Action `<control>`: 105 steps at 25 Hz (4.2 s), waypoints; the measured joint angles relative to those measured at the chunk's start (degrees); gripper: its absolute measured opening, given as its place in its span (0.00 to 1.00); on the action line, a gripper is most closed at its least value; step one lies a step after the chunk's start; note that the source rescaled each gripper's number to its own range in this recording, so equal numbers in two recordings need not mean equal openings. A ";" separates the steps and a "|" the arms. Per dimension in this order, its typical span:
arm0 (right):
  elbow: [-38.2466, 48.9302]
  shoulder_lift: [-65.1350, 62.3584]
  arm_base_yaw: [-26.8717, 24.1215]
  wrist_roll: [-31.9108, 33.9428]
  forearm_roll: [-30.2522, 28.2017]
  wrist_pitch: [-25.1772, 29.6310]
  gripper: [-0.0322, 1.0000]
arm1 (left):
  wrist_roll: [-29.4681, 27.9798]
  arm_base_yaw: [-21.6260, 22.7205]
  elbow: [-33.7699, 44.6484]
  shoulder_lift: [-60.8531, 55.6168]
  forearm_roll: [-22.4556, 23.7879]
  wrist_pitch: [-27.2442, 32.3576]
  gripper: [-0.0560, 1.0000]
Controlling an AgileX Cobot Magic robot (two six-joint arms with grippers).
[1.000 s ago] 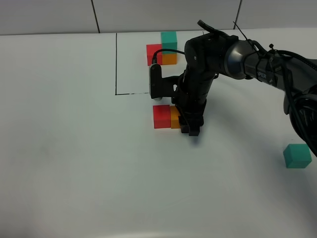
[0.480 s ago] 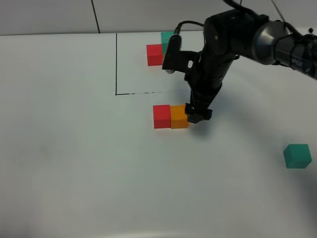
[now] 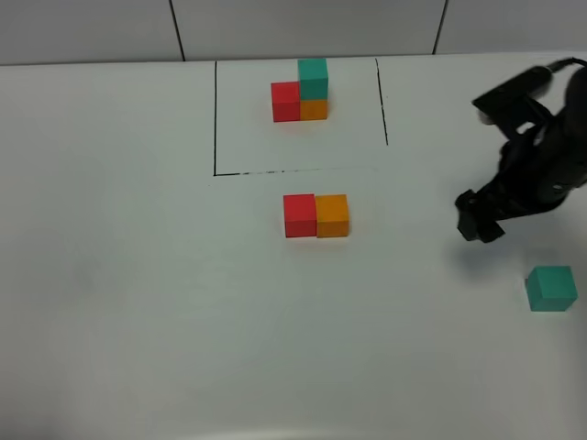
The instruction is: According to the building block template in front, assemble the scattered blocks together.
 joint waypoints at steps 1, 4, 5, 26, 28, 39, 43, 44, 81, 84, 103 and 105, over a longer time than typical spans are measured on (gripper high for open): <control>1.99 -1.39 -1.25 2.09 -0.53 -0.07 0.90 | 0.00 0.00 0.00 0.00 0.00 0.00 0.68; 5.95 -3.23 -4.66 6.95 -0.94 0.07 0.89 | 0.00 0.00 0.00 0.00 0.00 0.00 0.68; 6.79 -3.23 -5.51 8.21 -0.94 0.12 0.89 | 0.00 0.00 0.00 0.00 0.00 0.00 0.68; 9.28 5.05 -8.00 13.64 1.08 -1.97 0.03 | 0.00 0.00 0.00 0.00 0.00 0.00 0.68; 8.81 3.85 -7.37 12.41 0.89 -1.47 0.03 | 0.00 0.00 0.00 0.00 0.00 0.00 0.68; -16.57 3.88 17.38 -23.19 -12.43 18.00 0.03 | 0.00 0.00 0.00 0.00 0.00 0.00 0.68; -27.93 12.51 22.37 -33.76 -12.92 22.99 0.03 | 0.00 0.00 0.00 0.00 0.00 0.00 0.68; -30.58 14.36 23.13 -36.10 -12.54 24.04 0.03 | 0.00 0.00 0.00 0.00 0.00 0.00 0.68; -55.09 35.81 23.82 -42.30 -1.34 30.87 0.03 | 0.00 0.00 0.00 0.00 0.00 0.00 0.68; -55.09 35.86 23.72 -42.30 -1.34 30.87 0.03 | 0.00 0.00 0.00 0.00 0.00 0.00 0.68; -53.42 35.67 23.63 -42.19 -0.82 30.17 0.03 | 0.00 0.00 0.00 0.00 0.00 0.00 0.68; -53.42 35.67 23.63 -42.19 -0.82 30.17 0.03 | 0.00 0.00 0.00 0.00 0.00 0.00 0.68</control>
